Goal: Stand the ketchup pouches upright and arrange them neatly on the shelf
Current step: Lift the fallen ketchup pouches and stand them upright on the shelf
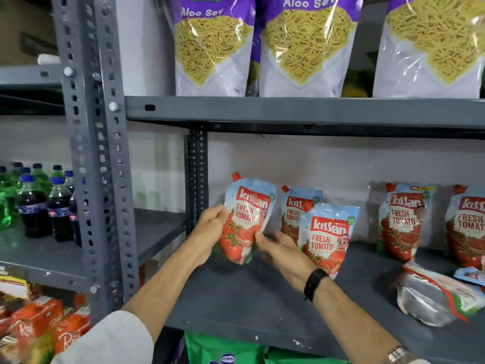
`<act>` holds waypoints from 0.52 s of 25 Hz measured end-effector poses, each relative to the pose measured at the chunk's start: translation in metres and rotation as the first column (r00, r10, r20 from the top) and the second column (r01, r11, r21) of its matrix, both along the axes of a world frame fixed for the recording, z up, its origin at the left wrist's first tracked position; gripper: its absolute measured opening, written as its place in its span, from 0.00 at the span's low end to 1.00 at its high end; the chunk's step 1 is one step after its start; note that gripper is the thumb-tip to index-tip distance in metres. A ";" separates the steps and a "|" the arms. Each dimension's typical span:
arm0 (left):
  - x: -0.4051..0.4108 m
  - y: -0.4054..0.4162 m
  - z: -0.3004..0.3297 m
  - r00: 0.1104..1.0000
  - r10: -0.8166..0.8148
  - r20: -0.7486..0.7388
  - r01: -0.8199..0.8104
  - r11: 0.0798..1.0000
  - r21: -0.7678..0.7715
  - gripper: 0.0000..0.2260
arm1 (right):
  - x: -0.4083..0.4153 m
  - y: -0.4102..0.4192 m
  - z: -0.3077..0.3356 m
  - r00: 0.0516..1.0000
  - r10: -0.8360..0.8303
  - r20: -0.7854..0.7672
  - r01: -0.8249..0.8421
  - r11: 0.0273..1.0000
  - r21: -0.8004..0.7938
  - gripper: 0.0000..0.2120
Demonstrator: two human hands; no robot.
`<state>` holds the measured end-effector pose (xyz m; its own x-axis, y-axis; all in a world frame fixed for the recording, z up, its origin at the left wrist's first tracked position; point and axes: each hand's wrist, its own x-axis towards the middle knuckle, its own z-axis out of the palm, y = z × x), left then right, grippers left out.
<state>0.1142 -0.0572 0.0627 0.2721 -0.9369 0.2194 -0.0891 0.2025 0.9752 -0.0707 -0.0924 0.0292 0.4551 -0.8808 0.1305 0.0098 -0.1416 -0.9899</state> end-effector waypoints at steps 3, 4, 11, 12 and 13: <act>-0.004 0.004 0.012 0.977 -0.102 -0.188 0.090 0.993 -0.072 0.15 | 0.010 -0.001 0.021 0.974 0.118 0.192 -0.112 0.993 -0.041 0.17; -0.003 0.003 0.013 0.977 -0.124 -0.175 0.112 0.991 -0.077 0.15 | 0.014 -0.002 0.024 0.975 0.074 0.211 -0.064 0.996 -0.054 0.15; 0.023 0.002 0.001 0.928 -0.350 0.127 0.353 0.936 0.001 0.28 | 0.021 -0.009 0.028 0.961 -0.168 0.221 0.192 0.977 -0.090 0.12; 0.021 0.001 -0.001 0.929 -0.319 0.189 0.324 0.946 0.005 0.32 | 0.022 -0.008 0.028 0.961 -0.188 0.202 0.212 0.971 -0.107 0.12; 0.018 0.000 -0.002 0.931 -0.276 0.240 0.281 0.960 0.011 0.36 | 0.023 -0.006 0.027 0.963 -0.195 0.185 0.219 0.968 -0.123 0.12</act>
